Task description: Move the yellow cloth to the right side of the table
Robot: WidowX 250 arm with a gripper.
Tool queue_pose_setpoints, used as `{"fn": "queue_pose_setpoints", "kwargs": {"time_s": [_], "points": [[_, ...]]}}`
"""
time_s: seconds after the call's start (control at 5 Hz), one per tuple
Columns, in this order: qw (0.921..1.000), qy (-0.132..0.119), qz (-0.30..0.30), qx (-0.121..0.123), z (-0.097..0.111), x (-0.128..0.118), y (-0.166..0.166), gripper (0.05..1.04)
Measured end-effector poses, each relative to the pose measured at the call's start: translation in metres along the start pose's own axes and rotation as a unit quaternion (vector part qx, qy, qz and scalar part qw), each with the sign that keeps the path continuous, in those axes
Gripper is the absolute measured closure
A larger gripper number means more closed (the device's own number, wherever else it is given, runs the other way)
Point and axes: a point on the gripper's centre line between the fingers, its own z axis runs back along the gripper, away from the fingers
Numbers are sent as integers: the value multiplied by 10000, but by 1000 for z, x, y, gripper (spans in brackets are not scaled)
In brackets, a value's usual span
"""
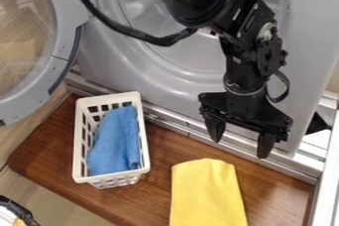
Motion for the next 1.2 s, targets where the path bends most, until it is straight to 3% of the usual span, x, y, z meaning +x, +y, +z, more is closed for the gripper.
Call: {"fn": "queue_pose_setpoints", "kwargs": {"time_s": [0.2, 0.4, 0.6, 1.0, 1.2], "points": [[9998, 163, 19, 69, -8, -5, 2, 83], [9978, 558, 29, 364, -26, -11, 9, 83], [9968, 709, 154, 335, -40, -17, 12, 83], [9892, 1235, 442, 661, -79, -40, 33, 83], [9860, 1408, 557, 703, -91, -50, 46, 83]]}}
